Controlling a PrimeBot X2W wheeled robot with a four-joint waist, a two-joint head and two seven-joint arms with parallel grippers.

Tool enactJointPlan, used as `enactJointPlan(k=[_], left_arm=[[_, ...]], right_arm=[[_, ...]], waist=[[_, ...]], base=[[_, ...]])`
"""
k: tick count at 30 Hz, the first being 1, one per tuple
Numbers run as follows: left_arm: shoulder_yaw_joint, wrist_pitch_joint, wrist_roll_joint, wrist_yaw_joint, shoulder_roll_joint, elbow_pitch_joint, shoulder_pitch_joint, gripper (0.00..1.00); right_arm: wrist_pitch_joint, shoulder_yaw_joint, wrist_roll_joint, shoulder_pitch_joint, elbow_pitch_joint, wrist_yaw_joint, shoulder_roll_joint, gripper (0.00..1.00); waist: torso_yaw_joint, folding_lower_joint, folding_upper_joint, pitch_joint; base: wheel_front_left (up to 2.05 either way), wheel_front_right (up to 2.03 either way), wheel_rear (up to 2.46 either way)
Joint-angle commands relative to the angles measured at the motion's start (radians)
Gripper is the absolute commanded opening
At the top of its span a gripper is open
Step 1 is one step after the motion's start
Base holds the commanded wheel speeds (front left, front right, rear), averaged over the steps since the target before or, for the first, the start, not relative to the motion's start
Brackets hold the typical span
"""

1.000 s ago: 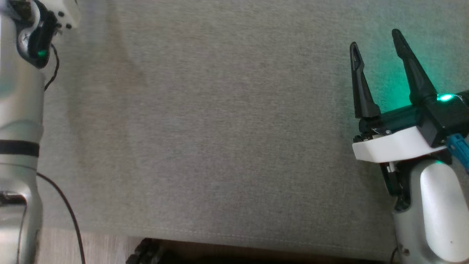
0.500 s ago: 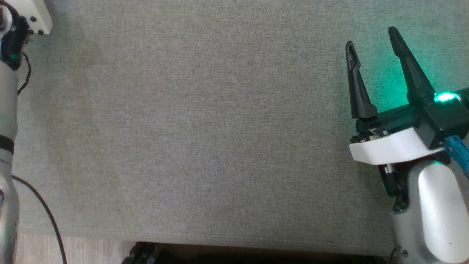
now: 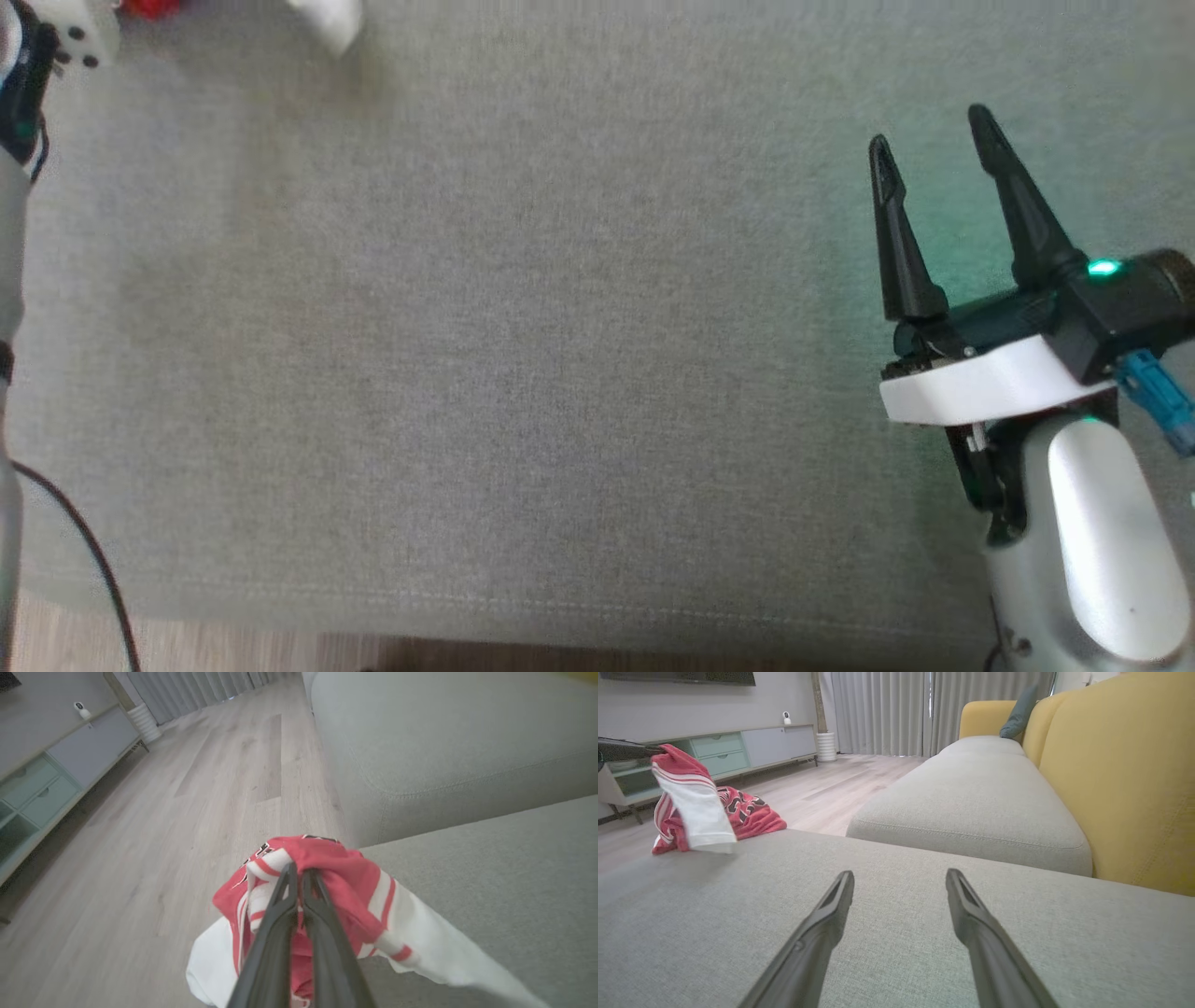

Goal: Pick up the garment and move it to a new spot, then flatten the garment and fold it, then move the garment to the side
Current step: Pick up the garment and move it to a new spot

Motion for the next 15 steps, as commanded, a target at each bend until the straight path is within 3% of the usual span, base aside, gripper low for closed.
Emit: enactJointPlan(k=[1,8,15], left_arm=[[-0.002,-0.013,0.012,0.002,0.066,-0.044,-0.058,0.0],[-0.166,-0.014,-0.014,0.001,0.053,-0.157,-0.092,0.0],[-0.341,-0.003,-0.137,0.001,0.019,-0.33,-0.116,0.0]], right_arm=[[-0.017,0.017,0.018,0.012,-0.02,0.007,0.001,1.0],[-0.07,-0.012,0.087,0.039,0.051,0.007,0.001,1.0],[-0.117,-0.05,0.136,0.088,0.113,0.007,0.001,1.0]], waist=[[-0.014,0.0,0.0,-0.075],[-0.056,0.0,0.0,-0.219],[-0.108,0.0,0.0,-0.331]], base=[[0.0,0.0,0.0],[0.0,0.0,0.0],[0.0,0.0,0.0]])
